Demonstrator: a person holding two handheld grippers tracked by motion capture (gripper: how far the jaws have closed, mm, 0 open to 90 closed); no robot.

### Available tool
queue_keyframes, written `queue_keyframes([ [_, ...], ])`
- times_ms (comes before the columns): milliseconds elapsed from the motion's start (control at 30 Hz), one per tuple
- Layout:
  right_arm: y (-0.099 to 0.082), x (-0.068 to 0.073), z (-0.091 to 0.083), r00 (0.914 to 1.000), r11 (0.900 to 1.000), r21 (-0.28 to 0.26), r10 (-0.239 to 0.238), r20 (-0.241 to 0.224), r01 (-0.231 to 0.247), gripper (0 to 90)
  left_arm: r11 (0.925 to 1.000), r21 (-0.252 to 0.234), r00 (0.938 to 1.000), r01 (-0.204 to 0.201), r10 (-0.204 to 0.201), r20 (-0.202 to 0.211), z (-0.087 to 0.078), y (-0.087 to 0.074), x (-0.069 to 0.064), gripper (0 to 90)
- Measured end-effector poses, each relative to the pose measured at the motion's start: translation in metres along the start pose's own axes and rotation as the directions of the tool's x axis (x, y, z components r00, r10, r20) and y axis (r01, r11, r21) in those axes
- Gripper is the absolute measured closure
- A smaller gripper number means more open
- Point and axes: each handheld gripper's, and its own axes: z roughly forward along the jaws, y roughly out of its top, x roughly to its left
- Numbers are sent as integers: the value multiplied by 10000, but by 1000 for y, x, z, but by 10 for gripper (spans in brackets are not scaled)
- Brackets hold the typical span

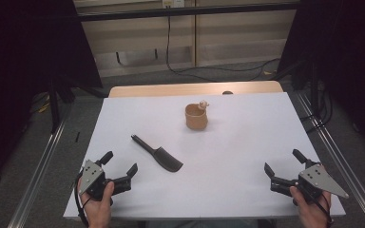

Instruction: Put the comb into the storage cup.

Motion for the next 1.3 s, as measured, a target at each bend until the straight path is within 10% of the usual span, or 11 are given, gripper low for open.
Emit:
queue_keyframes([
  [800, -1, 0, 0, 9995, 10000, -51, 82, -291, -83, 0, 9997, 213, 9976, -132, 117, 685, 4, 5, 4, 36],
  [1200, 0, 2, 1, 9996, 10000, -46, 20, -292, -21, 0, 9986, 409, 9807, 339, -412, 1913, 17, 16, 10, 51],
  [1300, -1, 1, 2, 9996, 10000, -48, -11, -287, 9, 0, 9992, 397, 9854, 92, -158, 1696, 20, 19, 11, 44],
])
